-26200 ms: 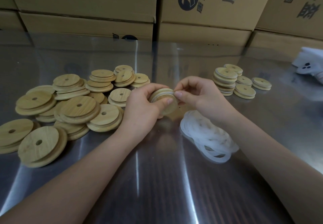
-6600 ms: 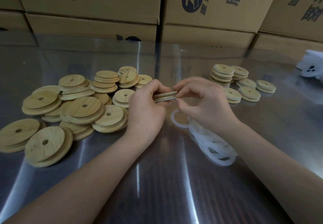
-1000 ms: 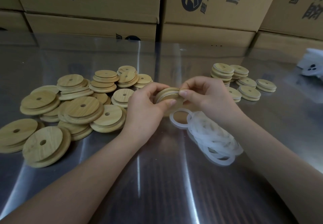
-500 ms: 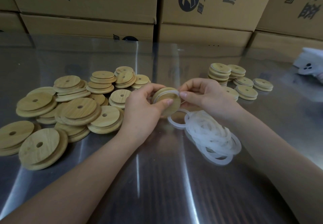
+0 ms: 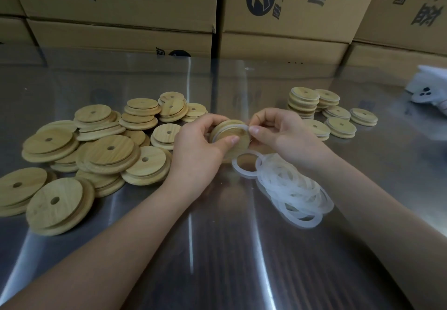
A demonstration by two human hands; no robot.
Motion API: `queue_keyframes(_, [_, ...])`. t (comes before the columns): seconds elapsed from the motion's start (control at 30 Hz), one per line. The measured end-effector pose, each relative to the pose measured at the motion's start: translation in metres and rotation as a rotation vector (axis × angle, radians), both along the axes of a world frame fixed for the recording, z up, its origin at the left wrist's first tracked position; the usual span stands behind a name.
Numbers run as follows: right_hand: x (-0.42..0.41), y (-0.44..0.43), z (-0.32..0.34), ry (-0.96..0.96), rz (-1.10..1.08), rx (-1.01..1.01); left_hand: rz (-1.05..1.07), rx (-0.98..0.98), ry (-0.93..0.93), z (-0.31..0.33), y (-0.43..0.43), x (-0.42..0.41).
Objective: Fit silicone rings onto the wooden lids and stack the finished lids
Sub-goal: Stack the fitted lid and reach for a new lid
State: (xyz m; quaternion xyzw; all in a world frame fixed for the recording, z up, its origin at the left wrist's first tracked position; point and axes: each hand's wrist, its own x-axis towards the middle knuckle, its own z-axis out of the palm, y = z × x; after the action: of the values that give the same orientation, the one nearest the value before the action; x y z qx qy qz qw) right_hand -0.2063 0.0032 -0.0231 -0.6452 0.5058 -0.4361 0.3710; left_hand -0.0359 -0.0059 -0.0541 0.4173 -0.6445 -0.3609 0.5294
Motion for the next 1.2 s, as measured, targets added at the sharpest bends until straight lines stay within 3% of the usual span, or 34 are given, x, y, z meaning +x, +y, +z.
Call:
queue_keyframes(0.43, [0.0,-0.002,-0.002,-0.04,-0.024,0.07,-0.002,0.038,0.047,-0.006,-0.003,0.0])
queue_keyframes(0.77, [-0.006,-0.006,-0.001,-0.285,0.082,0.286,-0.026,0.151,0.164,-0.007,-0.005,0.0])
queue_keyframes(1.03, [-0.009,-0.006,-0.001,-0.241,0.092,0.348,-0.056,0.21,0.219,-0.006,-0.003,-0.001])
queue_keyframes(1.2, [-0.006,-0.004,0.0,-0.004,-0.034,0.209,-0.048,0.218,0.221,-0.006,-0.004,-0.001])
